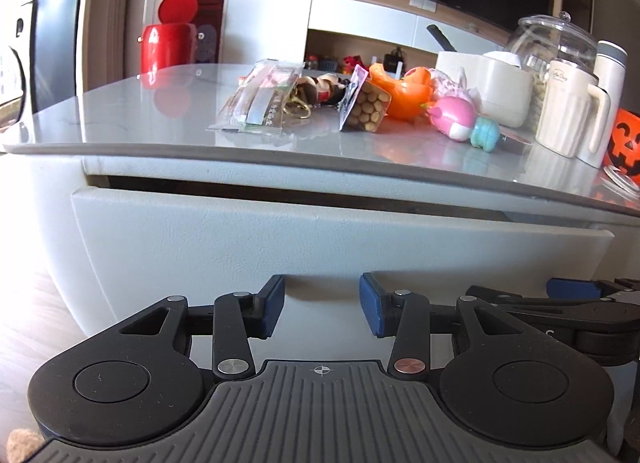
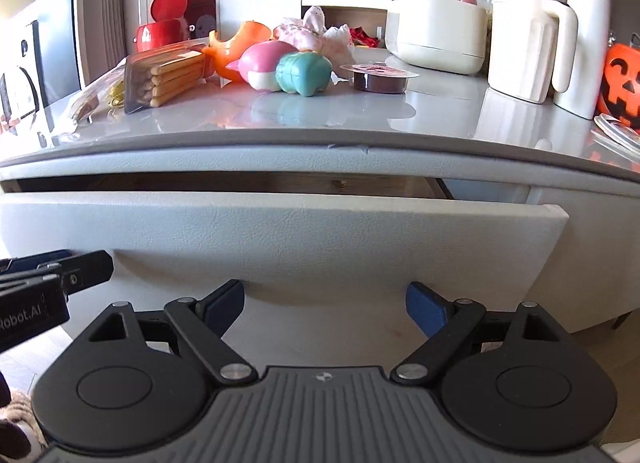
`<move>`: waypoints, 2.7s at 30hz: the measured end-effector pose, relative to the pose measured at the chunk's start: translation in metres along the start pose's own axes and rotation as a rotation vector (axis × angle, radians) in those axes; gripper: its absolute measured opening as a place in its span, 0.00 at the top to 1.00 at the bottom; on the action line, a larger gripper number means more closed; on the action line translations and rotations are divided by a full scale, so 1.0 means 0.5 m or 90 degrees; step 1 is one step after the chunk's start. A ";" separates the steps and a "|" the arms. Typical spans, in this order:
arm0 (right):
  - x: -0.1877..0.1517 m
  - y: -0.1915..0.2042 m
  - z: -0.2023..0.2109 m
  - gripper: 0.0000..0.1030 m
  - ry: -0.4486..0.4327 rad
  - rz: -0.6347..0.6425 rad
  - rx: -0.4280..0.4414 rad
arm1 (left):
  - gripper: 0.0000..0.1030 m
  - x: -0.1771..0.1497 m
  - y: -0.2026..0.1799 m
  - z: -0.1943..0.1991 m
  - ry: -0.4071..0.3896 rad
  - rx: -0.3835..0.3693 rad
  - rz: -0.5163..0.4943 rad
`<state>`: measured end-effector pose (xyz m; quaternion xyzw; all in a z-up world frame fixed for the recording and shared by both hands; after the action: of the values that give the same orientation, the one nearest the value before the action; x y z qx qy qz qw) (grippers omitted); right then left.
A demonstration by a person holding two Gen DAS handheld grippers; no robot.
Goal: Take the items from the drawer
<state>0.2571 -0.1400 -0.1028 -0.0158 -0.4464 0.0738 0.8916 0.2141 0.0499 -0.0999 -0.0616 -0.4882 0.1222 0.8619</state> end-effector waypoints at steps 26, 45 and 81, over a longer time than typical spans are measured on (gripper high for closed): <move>0.060 -0.049 0.092 0.00 -0.016 -0.036 0.017 | 0.28 0.061 0.007 0.132 0.026 -0.024 0.060; -0.094 -0.027 0.402 0.00 -0.037 0.024 0.008 | 0.28 -0.081 -0.067 0.355 0.050 -0.012 -0.073; -0.104 -0.018 0.383 0.00 -0.003 0.028 0.028 | 0.28 -0.086 -0.058 0.347 0.067 -0.009 -0.071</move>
<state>0.0744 -0.1636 -0.0283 -0.0055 -0.4467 0.1032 0.8887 0.0486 0.0082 -0.0395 -0.0468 -0.4458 0.0666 0.8914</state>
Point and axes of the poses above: each gripper's, at about its wrist camera, not at the fingertips, and z roughly against the way its jaws point, y to its left, x to its top, the point moved 6 cm from there along -z, roughly the way its jaws point, and after that the axes turned 7 degrees about z, right-handed, at the moved point
